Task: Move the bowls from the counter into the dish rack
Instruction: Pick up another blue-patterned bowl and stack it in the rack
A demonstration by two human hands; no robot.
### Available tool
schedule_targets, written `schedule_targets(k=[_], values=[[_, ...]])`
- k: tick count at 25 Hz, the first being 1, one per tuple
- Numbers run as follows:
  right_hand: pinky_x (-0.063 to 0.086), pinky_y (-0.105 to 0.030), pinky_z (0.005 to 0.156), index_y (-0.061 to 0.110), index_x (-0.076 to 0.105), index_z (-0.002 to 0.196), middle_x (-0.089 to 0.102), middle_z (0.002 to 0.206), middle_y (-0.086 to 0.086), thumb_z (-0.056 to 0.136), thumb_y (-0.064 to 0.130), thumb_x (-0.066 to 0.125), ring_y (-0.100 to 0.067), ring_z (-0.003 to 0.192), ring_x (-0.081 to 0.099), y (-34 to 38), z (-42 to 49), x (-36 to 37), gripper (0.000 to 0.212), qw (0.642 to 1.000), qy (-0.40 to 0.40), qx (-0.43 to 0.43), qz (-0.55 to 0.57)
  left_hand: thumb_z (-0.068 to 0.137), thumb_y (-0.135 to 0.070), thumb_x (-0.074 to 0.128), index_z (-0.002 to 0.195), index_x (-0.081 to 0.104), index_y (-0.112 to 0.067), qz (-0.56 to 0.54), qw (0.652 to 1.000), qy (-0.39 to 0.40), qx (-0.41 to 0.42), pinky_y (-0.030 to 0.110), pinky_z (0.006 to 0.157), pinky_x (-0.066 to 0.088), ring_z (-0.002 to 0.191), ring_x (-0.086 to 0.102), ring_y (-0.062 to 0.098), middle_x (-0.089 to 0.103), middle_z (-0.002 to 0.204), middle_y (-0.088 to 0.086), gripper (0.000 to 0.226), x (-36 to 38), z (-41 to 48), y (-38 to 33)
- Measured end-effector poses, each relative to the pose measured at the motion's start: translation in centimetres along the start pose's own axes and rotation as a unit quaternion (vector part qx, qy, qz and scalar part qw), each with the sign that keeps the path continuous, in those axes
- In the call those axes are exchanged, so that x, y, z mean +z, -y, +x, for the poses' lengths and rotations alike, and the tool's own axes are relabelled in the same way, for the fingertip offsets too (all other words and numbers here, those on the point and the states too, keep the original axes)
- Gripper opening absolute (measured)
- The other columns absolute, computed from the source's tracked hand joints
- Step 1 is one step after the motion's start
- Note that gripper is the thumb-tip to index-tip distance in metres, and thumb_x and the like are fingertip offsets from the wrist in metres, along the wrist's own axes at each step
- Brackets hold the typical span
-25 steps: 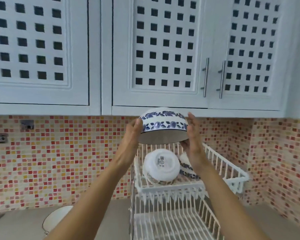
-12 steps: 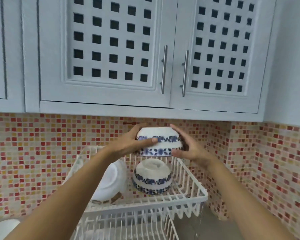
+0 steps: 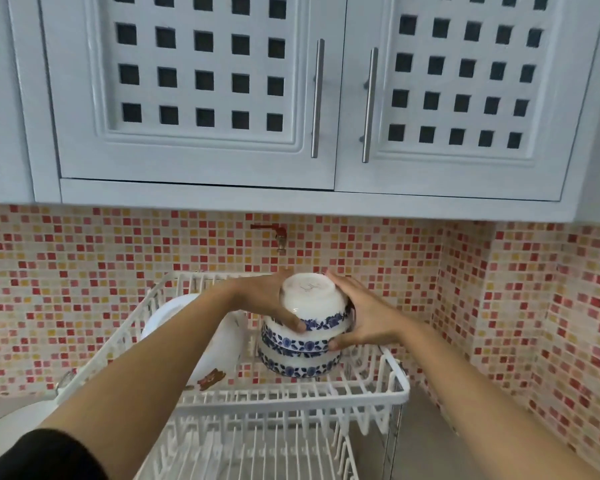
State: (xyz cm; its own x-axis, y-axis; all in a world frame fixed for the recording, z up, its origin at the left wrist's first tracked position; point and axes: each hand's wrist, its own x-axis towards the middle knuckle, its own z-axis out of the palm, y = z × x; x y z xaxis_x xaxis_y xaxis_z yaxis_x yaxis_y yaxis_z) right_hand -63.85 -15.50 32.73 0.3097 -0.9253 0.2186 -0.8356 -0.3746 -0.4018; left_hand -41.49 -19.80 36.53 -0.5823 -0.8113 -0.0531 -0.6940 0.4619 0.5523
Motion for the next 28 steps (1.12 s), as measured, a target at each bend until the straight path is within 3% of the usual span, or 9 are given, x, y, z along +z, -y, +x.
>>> schedule_targets(k=[5,10,15,22,24,26,28], values=[[0.022,-0.037,0.117,0.034,-0.002,0.149,0.014,0.158,0.011,0.051,0.055,0.084,-0.014,0.143,0.021,-0.5,1.6,0.6,0.132,0.998,0.042,0.001,-0.044,0.063,-0.045,0.083,0.149,0.000,-0.033,0.071,0.995,0.019,-0.061,0.040,0.116,0.028,0.141,0.031,0.026,0.026,0.156,0.001,0.121,0.2,1.5,0.2],[0.033,-0.036,0.113,0.036,0.009,0.147,0.035,0.151,0.006,0.052,0.046,0.088,-0.016,0.134,0.039,0.1,2.4,0.7,0.124,0.994,0.081,-0.003,-0.068,0.056,-0.044,0.087,0.144,0.020,-0.037,0.060,0.993,0.068,-0.070,0.043,0.113,0.035,0.138,0.034,0.024,0.032,0.152,-0.005,0.111,0.5,2.1,0.4],[0.032,-0.037,0.114,0.033,0.006,0.149,0.029,0.154,0.005,0.051,0.050,0.087,-0.018,0.137,0.035,0.1,2.4,0.9,0.128,0.991,0.087,0.002,-0.101,0.062,-0.046,0.083,0.150,0.003,-0.031,0.129,0.982,0.070,-0.117,0.043,0.119,0.023,0.146,0.018,0.027,0.011,0.161,-0.001,0.120,0.4,2.4,0.0],[0.030,-0.037,0.115,0.025,0.003,0.151,0.024,0.156,0.003,0.054,0.040,0.088,-0.019,0.139,0.032,0.7,2.5,0.7,0.130,0.990,0.099,0.040,-0.096,0.074,-0.038,0.077,0.151,-0.001,-0.028,0.087,0.985,0.104,-0.111,0.041,0.118,0.023,0.146,0.019,0.027,0.012,0.161,0.000,0.110,0.2,1.8,-0.8],[0.033,-0.036,0.114,0.025,0.005,0.151,0.023,0.157,0.002,0.059,0.028,0.086,-0.019,0.137,0.034,1.1,2.5,0.6,0.122,0.991,0.103,0.054,-0.061,0.081,-0.047,0.066,0.152,0.001,-0.026,0.091,0.988,0.079,-0.095,0.042,0.119,0.020,0.147,0.018,0.026,0.011,0.161,0.001,0.098,-0.5,1.2,-0.6],[0.039,-0.032,0.108,0.022,0.008,0.151,0.020,0.158,-0.001,0.072,0.016,0.075,-0.019,0.135,0.037,2.1,2.3,0.4,0.105,0.993,0.096,0.051,-0.035,0.092,-0.052,0.045,0.152,0.010,-0.019,0.152,0.987,0.001,-0.058,0.042,0.119,0.018,0.147,0.019,0.025,0.014,0.161,0.003,0.077,-1.3,0.2,-0.2],[0.045,-0.028,0.098,0.020,0.011,0.151,0.020,0.158,-0.002,0.083,0.017,0.065,-0.020,0.132,0.041,3.7,2.1,0.2,0.087,0.997,0.065,0.043,-0.023,0.099,-0.044,0.032,0.148,0.027,-0.012,0.185,0.979,-0.084,-0.012,0.040,0.116,0.024,0.142,0.031,0.026,0.029,0.156,0.008,0.060,-2.0,-1.1,0.2]])
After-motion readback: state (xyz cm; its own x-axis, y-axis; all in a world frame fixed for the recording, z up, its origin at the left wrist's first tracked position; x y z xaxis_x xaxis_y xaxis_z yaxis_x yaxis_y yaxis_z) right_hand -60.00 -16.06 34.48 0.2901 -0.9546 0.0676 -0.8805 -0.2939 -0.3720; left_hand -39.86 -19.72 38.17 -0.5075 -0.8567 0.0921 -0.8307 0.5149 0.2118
